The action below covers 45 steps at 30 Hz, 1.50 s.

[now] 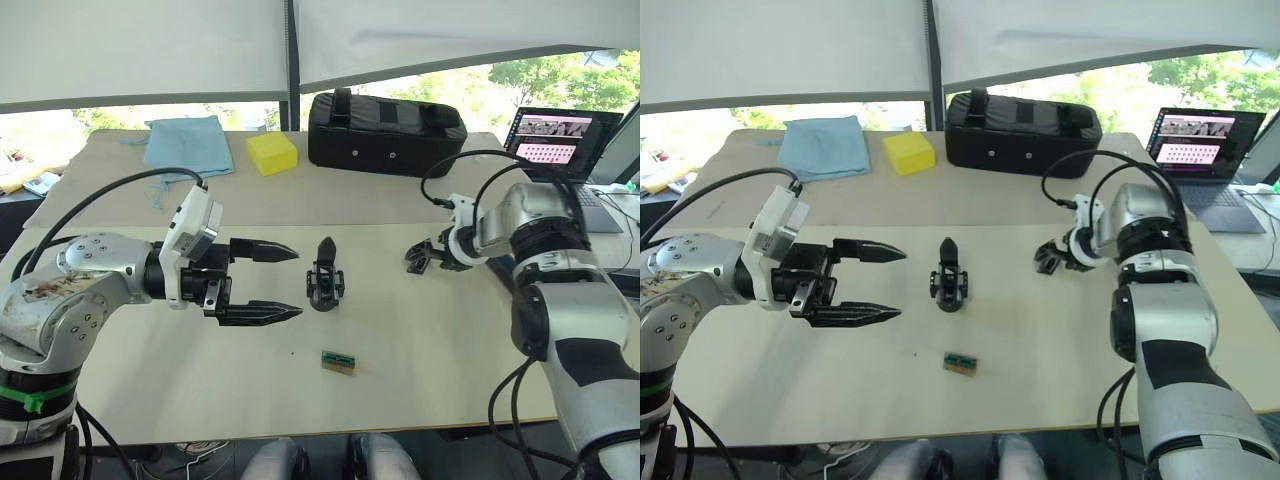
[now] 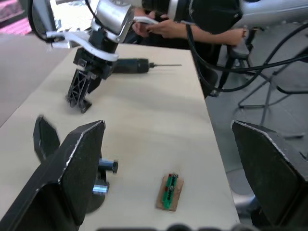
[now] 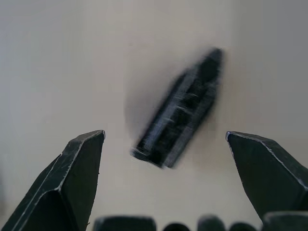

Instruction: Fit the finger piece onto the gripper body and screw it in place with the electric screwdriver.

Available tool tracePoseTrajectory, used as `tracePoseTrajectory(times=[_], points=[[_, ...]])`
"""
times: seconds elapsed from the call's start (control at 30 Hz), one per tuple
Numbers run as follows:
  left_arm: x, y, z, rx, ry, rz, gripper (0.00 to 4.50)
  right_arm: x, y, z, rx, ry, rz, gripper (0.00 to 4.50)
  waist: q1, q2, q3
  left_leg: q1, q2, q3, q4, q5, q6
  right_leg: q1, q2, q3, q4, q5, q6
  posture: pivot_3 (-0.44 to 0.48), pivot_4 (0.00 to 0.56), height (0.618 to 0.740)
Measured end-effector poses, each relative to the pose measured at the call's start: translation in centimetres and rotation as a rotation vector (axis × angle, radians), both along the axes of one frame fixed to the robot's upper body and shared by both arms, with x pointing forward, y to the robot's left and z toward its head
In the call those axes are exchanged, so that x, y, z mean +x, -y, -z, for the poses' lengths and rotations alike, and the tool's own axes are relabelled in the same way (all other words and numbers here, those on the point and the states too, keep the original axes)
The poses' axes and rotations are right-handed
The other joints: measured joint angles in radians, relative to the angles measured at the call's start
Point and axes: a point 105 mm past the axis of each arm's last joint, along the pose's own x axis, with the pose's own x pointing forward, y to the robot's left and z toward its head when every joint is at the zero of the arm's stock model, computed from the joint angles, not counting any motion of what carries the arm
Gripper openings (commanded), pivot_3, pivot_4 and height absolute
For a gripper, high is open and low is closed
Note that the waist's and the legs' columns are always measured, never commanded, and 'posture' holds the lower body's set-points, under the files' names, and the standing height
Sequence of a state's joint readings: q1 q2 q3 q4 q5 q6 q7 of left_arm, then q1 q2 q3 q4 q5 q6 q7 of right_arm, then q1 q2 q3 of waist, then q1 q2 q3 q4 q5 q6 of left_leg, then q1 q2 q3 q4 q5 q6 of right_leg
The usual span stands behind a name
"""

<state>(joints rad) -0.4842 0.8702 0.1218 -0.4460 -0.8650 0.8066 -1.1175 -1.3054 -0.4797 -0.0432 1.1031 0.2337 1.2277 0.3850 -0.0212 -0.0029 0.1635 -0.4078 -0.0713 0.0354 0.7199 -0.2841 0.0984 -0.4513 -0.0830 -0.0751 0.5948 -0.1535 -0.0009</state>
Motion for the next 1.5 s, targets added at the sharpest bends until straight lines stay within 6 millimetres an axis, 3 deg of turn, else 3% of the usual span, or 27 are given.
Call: tracePoseTrajectory(times=[0.23, 0.27, 0.43, 0.53, 0.73, 0.87, 0.97, 1.13, 1.33, 1.5], points=[[0.4, 0.1, 0.0, -0.014, 0.003, -0.019, 4.50, 0.5, -0.4, 0.3, -0.023, 0.030, -0.040, 1.23, 0.007, 0.000, 0.000, 0.004, -0.002, 0.001, -0.015, 0.011, -0.017, -0.001, 0.006, 0.008, 0.001, -0.001, 0.000, 0.000, 0.150, 0.739], [0.5, 0.1, -0.1, -0.014, 0.004, -0.018, 4.50, 0.6, -0.4, 0.3, -0.022, 0.032, -0.041, 1.15, 0.006, 0.000, 0.000, 0.005, -0.002, 0.001, -0.018, 0.012, -0.019, -0.001, 0.005, 0.009, 0.001, 0.000, -0.001, 0.000, 0.150, 0.739], [0.9, -0.1, 0.3, -0.001, 0.010, -0.020, 4.50, 0.6, -0.3, 0.4, -0.032, 0.041, -0.054, 1.15, 0.007, 0.000, 0.000, 0.009, 0.001, 0.002, -0.025, 0.017, -0.023, -0.002, 0.006, 0.010, 0.003, -0.002, -0.008, 0.000, 0.150, 0.739], [0.9, 0.0, 0.8, 0.012, -0.001, -0.007, 4.50, 0.5, 0.3, 0.2, -0.043, 0.040, -0.066, 1.15, 0.007, 0.000, 0.000, 0.008, 0.001, 0.002, -0.026, 0.022, -0.014, -0.003, 0.005, 0.011, 0.006, -0.002, -0.009, 0.000, 0.150, 0.739], [1.5, 0.0, 1.6, 0.033, -0.017, 0.002, 4.50, -0.3, 1.6, 0.0, -0.071, 0.028, -0.128, 1.15, 0.008, 0.000, 0.000, 0.005, 0.001, 0.002, -0.025, 0.022, -0.010, -0.006, 0.004, 0.012, 0.006, -0.002, -0.009, 0.000, 0.150, 0.739], [1.9, 0.0, 2.0, 0.036, -0.033, 0.010, 4.50, -0.6, 2.4, -1.7, -0.079, 0.056, -0.169, 1.15, 0.009, 0.000, 0.000, 0.003, 0.001, 0.002, -0.025, 0.021, -0.008, -0.008, 0.004, 0.012, 0.013, -0.002, -0.009, 0.000, 0.150, 0.739], [2.1, 0.1, 2.0, 0.030, -0.041, 0.012, 4.50, -1.2, 3.2, -2.5, -0.091, 0.075, -0.194, 1.15, 0.012, 0.000, 0.000, 0.003, 0.001, 0.002, -0.025, 0.020, -0.006, -0.008, 0.003, 0.012, 0.013, -0.002, -0.009, 0.000, 0.150, 0.739], [2.2, 0.1, 2.1, 0.017, -0.080, 0.011, 4.50, -2.8, 4.0, -2.1, -0.107, 0.107, -0.268, 1.15, 0.015, 0.000, 0.000, 0.002, 0.001, 0.002, -0.024, 0.019, -0.004, -0.008, 0.002, 0.012, 0.013, -0.002, -0.009, 0.000, 0.150, 0.739], [4.9, 0.9, 2.0, -0.120, -0.191, -0.124, 4.50, -5.3, 3.2, -3.5, -0.179, 0.331, -0.445, 1.15, 0.034, -0.001, 0.000, 0.002, 0.001, 0.002, -0.021, 0.019, -0.004, -0.009, 0.002, 0.011, 0.014, -0.002, -0.008, 0.000, 0.150, 0.739], [7.6, 1.8, 0.6, -0.210, -0.269, -0.265, 4.50, -7.5, 0.6, -6.6, -0.222, 0.569, -0.557, 1.15, 0.040, -0.002, 0.001, 0.002, 0.001, 0.002, -0.018, 0.019, -0.003, -0.008, 0.002, 0.011, 0.014, -0.003, -0.007, 0.000, 0.150, 0.739]])
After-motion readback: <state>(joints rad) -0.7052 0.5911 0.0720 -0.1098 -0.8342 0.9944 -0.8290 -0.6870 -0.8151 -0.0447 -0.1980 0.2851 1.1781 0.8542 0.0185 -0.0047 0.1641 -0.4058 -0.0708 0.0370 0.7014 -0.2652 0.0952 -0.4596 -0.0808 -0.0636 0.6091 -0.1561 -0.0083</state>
